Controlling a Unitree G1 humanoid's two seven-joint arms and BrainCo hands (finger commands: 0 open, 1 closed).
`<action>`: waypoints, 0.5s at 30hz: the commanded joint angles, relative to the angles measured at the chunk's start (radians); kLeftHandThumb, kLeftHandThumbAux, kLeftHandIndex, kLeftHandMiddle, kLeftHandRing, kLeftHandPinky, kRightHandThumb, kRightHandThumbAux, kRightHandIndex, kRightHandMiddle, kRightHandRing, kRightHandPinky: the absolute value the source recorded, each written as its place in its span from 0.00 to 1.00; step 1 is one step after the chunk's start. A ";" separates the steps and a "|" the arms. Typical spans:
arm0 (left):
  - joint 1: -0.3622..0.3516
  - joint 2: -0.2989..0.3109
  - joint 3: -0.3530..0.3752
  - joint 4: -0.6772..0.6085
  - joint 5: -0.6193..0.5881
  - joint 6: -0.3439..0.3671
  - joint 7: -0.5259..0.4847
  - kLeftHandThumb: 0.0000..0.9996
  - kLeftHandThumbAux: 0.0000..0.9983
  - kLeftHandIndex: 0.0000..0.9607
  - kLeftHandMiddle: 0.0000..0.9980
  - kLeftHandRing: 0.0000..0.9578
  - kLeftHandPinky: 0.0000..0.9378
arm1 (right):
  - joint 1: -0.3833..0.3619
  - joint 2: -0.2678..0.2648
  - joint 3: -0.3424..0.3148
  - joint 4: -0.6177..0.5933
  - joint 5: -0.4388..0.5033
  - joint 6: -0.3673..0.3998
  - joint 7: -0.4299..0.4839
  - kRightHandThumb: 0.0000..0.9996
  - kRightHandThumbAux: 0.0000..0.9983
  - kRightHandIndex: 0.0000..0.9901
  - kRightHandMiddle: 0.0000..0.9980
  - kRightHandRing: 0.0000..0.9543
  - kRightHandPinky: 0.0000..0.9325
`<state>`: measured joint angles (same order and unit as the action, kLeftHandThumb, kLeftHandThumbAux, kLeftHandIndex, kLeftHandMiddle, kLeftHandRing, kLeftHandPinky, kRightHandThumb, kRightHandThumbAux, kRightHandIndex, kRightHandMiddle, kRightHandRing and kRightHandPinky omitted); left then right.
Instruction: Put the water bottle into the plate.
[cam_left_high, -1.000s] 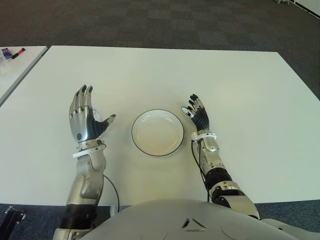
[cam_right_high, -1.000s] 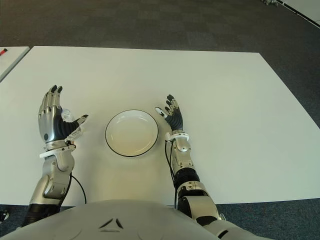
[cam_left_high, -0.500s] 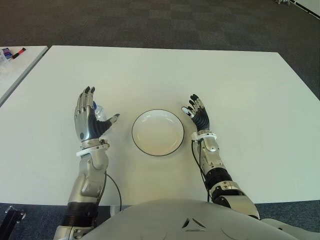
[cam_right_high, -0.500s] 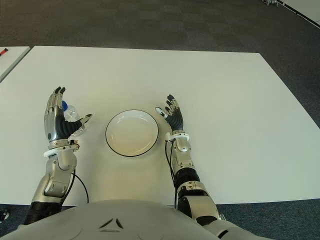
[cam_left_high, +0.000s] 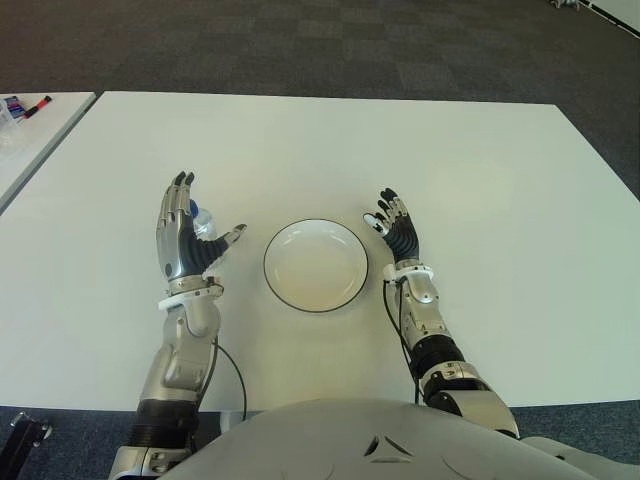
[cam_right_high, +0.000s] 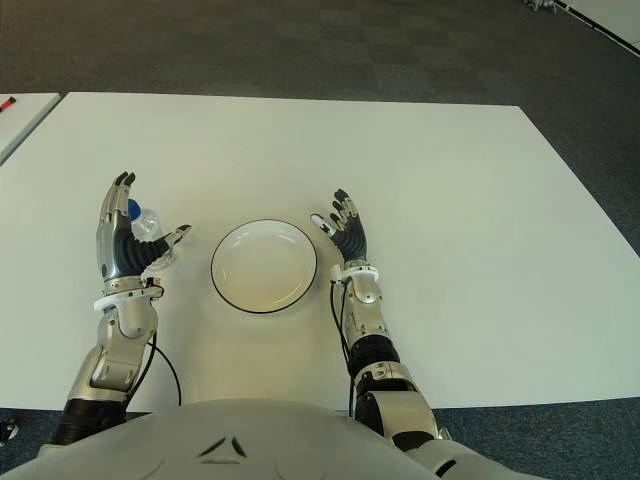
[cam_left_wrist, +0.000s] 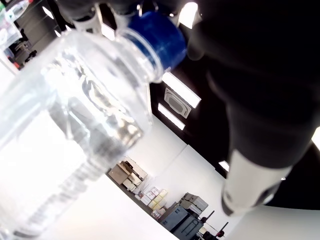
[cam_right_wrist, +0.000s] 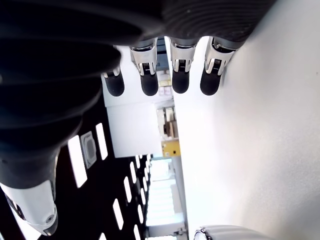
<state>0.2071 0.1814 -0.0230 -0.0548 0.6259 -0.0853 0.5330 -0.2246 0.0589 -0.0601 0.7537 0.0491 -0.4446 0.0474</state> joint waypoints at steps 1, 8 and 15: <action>-0.010 -0.009 -0.009 0.028 -0.018 0.002 -0.022 0.00 0.79 0.01 0.00 0.00 0.00 | 0.037 0.013 -0.005 0.053 0.007 0.045 -0.002 0.04 0.68 0.00 0.00 0.00 0.03; -0.011 -0.014 -0.009 0.033 -0.023 -0.004 -0.019 0.00 0.77 0.01 0.00 0.00 0.00 | 0.036 0.011 -0.005 0.053 0.005 0.048 -0.005 0.04 0.67 0.00 0.00 0.00 0.03; -0.011 -0.020 -0.008 0.038 -0.031 -0.013 -0.018 0.00 0.76 0.01 0.00 0.00 0.00 | 0.036 0.010 -0.004 0.054 0.002 0.040 -0.007 0.04 0.67 0.00 0.00 0.00 0.03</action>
<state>0.1939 0.1701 -0.0219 -0.0390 0.6081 -0.1010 0.5330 -0.2267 0.0588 -0.0606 0.7576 0.0487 -0.4478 0.0474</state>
